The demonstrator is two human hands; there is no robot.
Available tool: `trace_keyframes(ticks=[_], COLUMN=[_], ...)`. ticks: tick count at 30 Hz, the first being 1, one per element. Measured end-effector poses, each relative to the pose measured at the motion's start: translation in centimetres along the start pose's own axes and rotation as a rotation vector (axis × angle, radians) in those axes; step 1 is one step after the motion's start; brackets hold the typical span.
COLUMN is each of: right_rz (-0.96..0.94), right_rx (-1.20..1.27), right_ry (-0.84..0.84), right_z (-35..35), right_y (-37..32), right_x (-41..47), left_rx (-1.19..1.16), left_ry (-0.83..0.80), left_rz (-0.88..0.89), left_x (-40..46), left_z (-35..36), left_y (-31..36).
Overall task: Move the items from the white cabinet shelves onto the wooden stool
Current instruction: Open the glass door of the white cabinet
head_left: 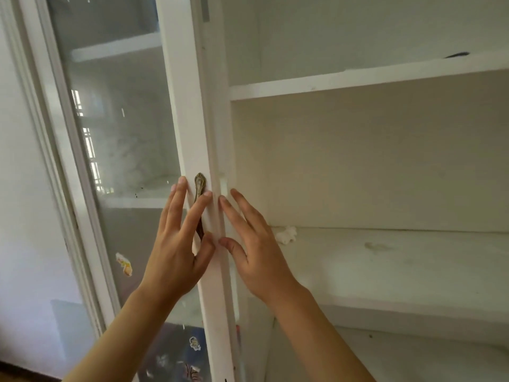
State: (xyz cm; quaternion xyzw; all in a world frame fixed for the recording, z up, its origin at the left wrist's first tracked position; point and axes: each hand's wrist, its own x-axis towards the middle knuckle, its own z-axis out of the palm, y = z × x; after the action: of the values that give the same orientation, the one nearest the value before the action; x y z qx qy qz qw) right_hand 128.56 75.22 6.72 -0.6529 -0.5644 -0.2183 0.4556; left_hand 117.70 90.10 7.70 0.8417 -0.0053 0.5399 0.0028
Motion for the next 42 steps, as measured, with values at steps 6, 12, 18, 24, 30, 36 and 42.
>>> trace_keyframes(ticks=[6,12,18,24,30,36,42], right_rz=[0.017,0.034,0.043,0.048,0.013,-0.091,-0.207], right_rx=[-0.069,-0.100,-0.141,-0.179,-0.229,-0.320,-0.393], right_ry=[0.025,0.037,0.066,0.071,0.098,0.052,-0.047], right_z=[0.1,0.5,0.9,1.3,1.8,1.0,0.2], right_y=[-1.9,-4.5,-7.3,-10.2,-13.0,-15.9,-18.2], right_x=[-0.7,-1.7,-2.6,-3.6,-4.1,-3.5,-2.0], left_rx=[-0.049,-0.094,-0.136,-0.198,-0.246,-0.209,-0.082], left_ry=[-0.012,-0.015,-0.013,0.003,0.026,0.055,0.078], left_rz=[0.015,0.023,0.051,0.068,0.080,0.092,0.075], left_x=[-0.6,-1.5,-2.3,-3.4,-4.7,-5.8,-7.5], left_z=[-1.2,-3.2,-5.2,-7.3,-9.7,-11.9,-14.3], left_y=[0.0,-0.1,-0.1,-0.2,-0.4,-1.0,-1.9])
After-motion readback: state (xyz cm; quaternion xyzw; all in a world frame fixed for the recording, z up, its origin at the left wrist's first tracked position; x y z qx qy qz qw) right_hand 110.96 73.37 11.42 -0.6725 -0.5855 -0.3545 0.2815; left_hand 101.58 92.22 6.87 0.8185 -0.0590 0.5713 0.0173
